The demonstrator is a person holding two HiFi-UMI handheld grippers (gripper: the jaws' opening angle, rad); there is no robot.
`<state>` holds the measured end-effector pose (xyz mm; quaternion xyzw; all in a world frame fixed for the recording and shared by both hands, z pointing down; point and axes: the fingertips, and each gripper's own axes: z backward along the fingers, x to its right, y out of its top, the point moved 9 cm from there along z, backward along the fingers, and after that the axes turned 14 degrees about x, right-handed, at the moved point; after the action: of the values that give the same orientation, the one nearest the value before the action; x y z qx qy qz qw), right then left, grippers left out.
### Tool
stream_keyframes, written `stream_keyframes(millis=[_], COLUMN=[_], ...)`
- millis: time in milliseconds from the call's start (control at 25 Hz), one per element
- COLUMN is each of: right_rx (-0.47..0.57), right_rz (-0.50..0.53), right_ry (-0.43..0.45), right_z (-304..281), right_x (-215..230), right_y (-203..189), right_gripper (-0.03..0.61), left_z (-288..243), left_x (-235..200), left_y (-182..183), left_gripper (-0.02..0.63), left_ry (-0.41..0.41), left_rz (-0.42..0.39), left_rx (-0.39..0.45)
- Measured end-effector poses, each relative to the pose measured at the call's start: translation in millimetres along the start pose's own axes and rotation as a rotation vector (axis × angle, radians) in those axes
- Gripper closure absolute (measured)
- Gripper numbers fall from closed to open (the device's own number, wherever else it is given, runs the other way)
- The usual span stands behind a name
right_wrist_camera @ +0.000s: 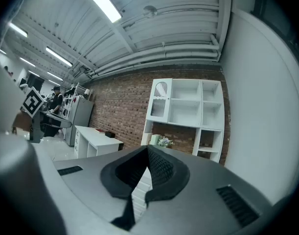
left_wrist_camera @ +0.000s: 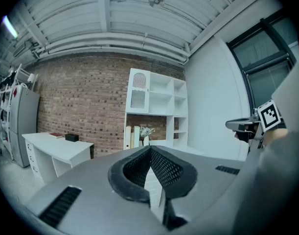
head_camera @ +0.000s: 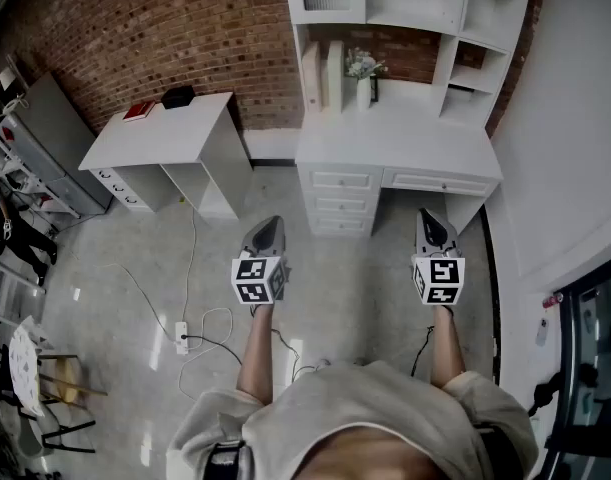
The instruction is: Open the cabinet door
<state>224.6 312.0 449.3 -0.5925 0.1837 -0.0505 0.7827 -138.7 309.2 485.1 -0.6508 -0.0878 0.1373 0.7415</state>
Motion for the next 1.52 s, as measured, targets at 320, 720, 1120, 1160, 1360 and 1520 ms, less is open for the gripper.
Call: stream_keyframes(millis=[320,720,1120,1160,1360,1520], right_rx=[-0.011,0.007,0.004,0.003,0.004,0.001], right_rz=[-0.01,-0.033,-0.044,-0.045,-0.043,-0.042], right_ry=[0.001,0.019,0.055,0.058,0.062,0.065], right_z=[12,22,23,22,12,-5], right_x=[4,15,36,38,48,55], right_y=[-4,-5,-18,-20,-28,-36], right_gripper=[0.566,0.566,0.566,0.566,0.566,0.566], left_z=[3,7,-5,-8,-25,-44], left_x=[13,34,61,63,67,64], left_y=[0,-2,-8,-9,-14,-19], left_gripper=[0.588,0.588,0.588,0.588,0.588,0.588], left_ry=[-0.006,0.005,0.019,0.021,0.02,0.019], left_rz=[-0.002,-0.013,-0.023,-0.021,-0.018,-0.013], left_rx=[-0.005,-0.019,-0.018,-0.018,-0.017,-0.018])
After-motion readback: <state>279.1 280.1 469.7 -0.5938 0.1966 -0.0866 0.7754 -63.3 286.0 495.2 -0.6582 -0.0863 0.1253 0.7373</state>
